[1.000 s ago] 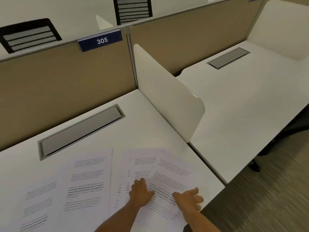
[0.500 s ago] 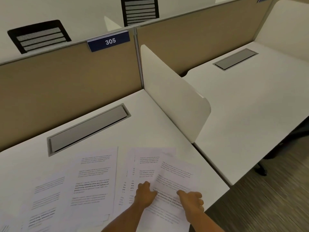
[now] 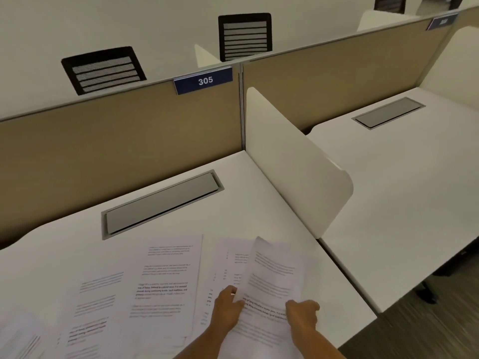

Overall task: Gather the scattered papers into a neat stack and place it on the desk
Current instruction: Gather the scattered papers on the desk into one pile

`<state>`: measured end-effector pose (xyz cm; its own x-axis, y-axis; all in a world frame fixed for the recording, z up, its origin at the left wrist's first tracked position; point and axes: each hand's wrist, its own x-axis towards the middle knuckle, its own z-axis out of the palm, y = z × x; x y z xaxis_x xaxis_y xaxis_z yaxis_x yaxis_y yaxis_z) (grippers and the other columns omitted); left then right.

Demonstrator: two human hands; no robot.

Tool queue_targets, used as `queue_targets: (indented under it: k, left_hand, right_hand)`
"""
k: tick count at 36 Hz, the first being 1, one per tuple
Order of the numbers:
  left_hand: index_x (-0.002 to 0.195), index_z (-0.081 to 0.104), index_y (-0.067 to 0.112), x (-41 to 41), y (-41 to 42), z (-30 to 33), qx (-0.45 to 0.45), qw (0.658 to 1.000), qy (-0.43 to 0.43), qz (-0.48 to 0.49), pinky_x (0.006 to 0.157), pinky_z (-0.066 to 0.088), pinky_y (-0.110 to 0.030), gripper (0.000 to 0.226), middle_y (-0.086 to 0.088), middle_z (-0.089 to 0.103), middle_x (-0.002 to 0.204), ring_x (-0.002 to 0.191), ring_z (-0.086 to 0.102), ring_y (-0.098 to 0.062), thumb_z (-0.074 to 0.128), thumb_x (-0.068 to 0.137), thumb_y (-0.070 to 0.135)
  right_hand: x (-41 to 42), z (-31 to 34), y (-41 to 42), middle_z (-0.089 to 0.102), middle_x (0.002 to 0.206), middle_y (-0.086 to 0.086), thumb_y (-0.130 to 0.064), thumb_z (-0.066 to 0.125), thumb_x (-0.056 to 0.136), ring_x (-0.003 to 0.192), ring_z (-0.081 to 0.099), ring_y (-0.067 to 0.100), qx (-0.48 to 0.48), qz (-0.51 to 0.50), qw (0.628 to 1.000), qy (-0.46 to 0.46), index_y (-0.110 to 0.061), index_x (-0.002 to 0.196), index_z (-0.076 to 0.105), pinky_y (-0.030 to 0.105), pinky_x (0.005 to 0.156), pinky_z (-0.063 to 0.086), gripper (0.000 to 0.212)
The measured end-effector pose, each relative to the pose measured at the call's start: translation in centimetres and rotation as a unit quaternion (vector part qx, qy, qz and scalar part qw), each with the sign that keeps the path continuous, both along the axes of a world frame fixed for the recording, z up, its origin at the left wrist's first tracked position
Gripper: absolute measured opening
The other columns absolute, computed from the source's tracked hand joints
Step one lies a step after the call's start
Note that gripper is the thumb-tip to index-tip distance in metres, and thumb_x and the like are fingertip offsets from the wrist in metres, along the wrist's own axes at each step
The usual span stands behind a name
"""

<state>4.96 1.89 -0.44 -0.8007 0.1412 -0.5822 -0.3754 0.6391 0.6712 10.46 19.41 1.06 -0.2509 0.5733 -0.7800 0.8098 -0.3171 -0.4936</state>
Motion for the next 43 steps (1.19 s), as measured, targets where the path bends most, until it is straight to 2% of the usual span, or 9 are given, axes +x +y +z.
queue_targets:
  k: [3, 7, 11, 14, 17, 20, 22, 29, 43]
  left_hand:
    - [0.115, 0.063, 0.008, -0.8, -1.0, 0.3, 0.001, 1.0, 0.018, 0.025, 0.089, 0.051, -0.025, 0.02, -0.003, 0.065, 0.113, 0.104, 0.062, -0.018, 0.061, 0.095, 0.011]
    - [0.11, 0.064, 0.008, -1.5, -2.2, 0.4, -0.004, 0.999, 0.029, 0.043, 0.08, 0.049, -0.015, 0.015, -0.004, 0.066, 0.107, 0.092, 0.061, -0.012, 0.06, 0.096, 0.012]
    - [0.1, 0.062, 0.012, -2.0, -2.7, -0.1, -0.026, 0.998, 0.036, 0.034, 0.058, 0.041, -0.006, 0.004, 0.001, 0.062, 0.093, 0.077, 0.056, -0.003, 0.059, 0.096, 0.012]
    - [0.091, 0.058, 0.015, -2.2, -2.4, -0.3, -0.046, 0.998, 0.033, 0.032, 0.069, 0.05, -0.015, 0.006, 0.002, 0.063, 0.091, 0.078, 0.057, -0.008, 0.057, 0.096, 0.011]
    - [0.086, 0.052, 0.014, -2.4, -2.1, -0.6, -0.083, 0.996, 0.032, 0.018, 0.082, 0.054, -0.031, 0.01, -0.003, 0.065, 0.096, 0.082, 0.058, -0.013, 0.053, 0.096, 0.014]
    - [0.115, 0.058, 0.013, -2.7, -2.2, -0.8, -0.121, 0.992, 0.021, -0.002, 0.093, 0.053, -0.031, 0.021, -0.006, 0.064, 0.119, 0.105, 0.061, -0.019, 0.054, 0.096, 0.022]
    - [0.132, 0.051, 0.012, -3.0, -2.5, -0.9, -0.147, 0.989, 0.026, -0.011, 0.099, 0.05, -0.032, 0.04, -0.006, 0.057, 0.13, 0.119, 0.056, -0.021, 0.054, 0.096, 0.027]
    - [0.149, 0.027, 0.007, -5.1, -3.2, -1.2, -0.201, 0.978, 0.032, -0.054, 0.11, 0.04, -0.035, 0.066, -0.012, 0.029, 0.153, 0.139, 0.035, -0.027, 0.055, 0.096, 0.035]
    - [0.146, 0.029, 0.007, -7.1, -3.4, -2.2, -0.172, 0.984, -0.005, -0.036, 0.11, 0.04, -0.037, 0.069, -0.016, 0.039, 0.142, 0.132, 0.04, -0.031, 0.064, 0.092, 0.032]
  right_hand:
    - [-0.5, 0.1, -0.3, 0.071, 0.104, 0.016, -0.005, 0.055, 0.09, 0.07, 0.061, 0.021, 0.038, 0.069, 0.997, 0.024, -0.001, 0.116, 0.062, 0.026, 0.058, 0.048, 0.027]
    - [-1.5, -0.1, -1.0, 0.071, 0.077, 0.006, -0.007, 0.057, 0.089, 0.063, 0.065, 0.02, 0.082, 0.119, 0.989, 0.037, -0.007, 0.082, 0.067, 0.024, 0.053, 0.046, 0.012]
    - [-2.2, -0.8, -2.0, 0.073, 0.088, 0.009, -0.009, 0.053, 0.091, 0.074, 0.068, 0.024, 0.086, 0.134, 0.987, 0.033, -0.006, 0.093, 0.069, 0.031, 0.062, 0.056, 0.016]
    - [-2.6, -1.4, -2.7, 0.07, 0.106, 0.012, -0.018, 0.05, 0.092, 0.102, 0.06, 0.032, 0.114, 0.168, 0.979, -0.008, -0.011, 0.111, 0.069, 0.044, 0.088, 0.056, 0.027]
    - [-3.2, -1.3, -3.1, 0.055, 0.125, 0.015, -0.027, 0.051, 0.093, 0.116, 0.046, 0.036, 0.141, 0.214, 0.962, -0.096, -0.017, 0.123, 0.063, 0.045, 0.099, 0.047, 0.033]
    - [-3.6, -1.2, -3.3, 0.038, 0.137, 0.017, -0.028, 0.054, 0.091, 0.124, 0.037, 0.038, 0.13, 0.224, 0.956, -0.137, -0.016, 0.134, 0.049, 0.044, 0.107, 0.04, 0.045]
    - [-3.8, -1.4, -3.4, 0.032, 0.141, 0.018, -0.028, 0.059, 0.088, 0.127, 0.034, 0.038, 0.122, 0.212, 0.959, -0.143, -0.014, 0.138, 0.042, 0.045, 0.109, 0.039, 0.055]
    - [-4.8, -1.8, -3.5, 0.024, 0.15, 0.019, -0.029, 0.07, 0.081, 0.134, 0.03, 0.041, 0.14, 0.176, 0.964, -0.144, -0.007, 0.148, 0.025, 0.048, 0.111, 0.037, 0.083]
    - [-5.8, -1.7, -4.2, 0.032, 0.136, 0.02, -0.026, 0.068, 0.08, 0.124, 0.038, 0.039, 0.108, 0.199, 0.965, -0.136, -0.001, 0.138, 0.028, 0.046, 0.103, 0.045, 0.075]
